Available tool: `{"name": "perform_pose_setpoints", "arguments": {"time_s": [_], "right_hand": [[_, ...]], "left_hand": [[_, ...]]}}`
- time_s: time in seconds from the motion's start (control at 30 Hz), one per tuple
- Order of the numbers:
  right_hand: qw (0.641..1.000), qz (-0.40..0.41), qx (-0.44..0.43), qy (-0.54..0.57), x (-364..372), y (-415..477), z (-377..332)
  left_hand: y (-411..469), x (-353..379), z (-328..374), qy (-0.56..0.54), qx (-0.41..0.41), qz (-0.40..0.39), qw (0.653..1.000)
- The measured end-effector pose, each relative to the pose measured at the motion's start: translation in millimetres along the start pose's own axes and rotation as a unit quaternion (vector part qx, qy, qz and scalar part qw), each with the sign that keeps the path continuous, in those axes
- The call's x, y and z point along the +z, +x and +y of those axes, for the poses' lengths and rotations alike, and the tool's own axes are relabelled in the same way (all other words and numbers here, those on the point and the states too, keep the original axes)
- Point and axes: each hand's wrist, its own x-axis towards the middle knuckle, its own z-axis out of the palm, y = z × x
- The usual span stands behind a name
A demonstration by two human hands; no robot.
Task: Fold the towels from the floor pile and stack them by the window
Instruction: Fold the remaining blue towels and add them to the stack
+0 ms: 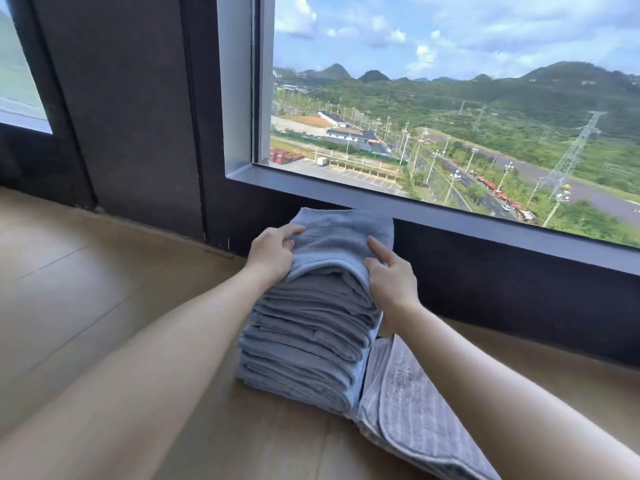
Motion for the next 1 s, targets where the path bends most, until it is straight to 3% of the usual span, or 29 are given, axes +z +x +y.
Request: {"name": "perform_pose_setpoints", "arguments": {"time_s": [0.23, 0.3, 0.4, 0.43, 0.5, 0.57, 0.63, 0.73, 0.87, 1.0], "right_hand": [[0.999, 0.0, -0.051, 0.017, -12, 4, -17], [0.999, -0.033, -0.007, -0.036, -12, 3, -20], [0.987, -0.071, 0.035, -0.139, -12, 0, -20], [0.985, -0.066, 0.033, -0.154, -13, 0, -20], [0.984, -0.041, 0.0, -0.172, -18, -3, -21], [0.974, -0.031, -0.071, -0.213, -23, -6, -23], [0.951, -0.068, -0.113, -0.278, -26, -2, -22], [0.919, -0.146, -0.075, -0.36, -32, 4, -7], [0.916, -0.192, -0.045, -0.351, -36, -1, 9], [0.955, -0.165, -0.046, -0.242, -59, -12, -5]], "left_hand": [[2, -10, 30, -0.051, 0.04, 0.118, 0.991], [8, -9, 34, 0.016, -0.006, 0.089, 0.996], [0, 1, 33, 0.12, -0.092, -0.038, 0.988], [-3, 3, 36, 0.133, -0.101, -0.033, 0.985], [-8, 3, 45, 0.135, -0.069, 0.043, 0.987], [-13, 4, 59, 0.075, 0.031, 0.082, 0.993], [-16, 6, 65, 0.066, 0.115, -0.03, 0.991], [-23, 21, 47, 0.212, 0.11, -0.191, 0.952], [-33, 35, 38, 0.299, 0.116, -0.214, 0.922], [-27, 19, 57, 0.25, 0.072, -0.213, 0.942]]}}
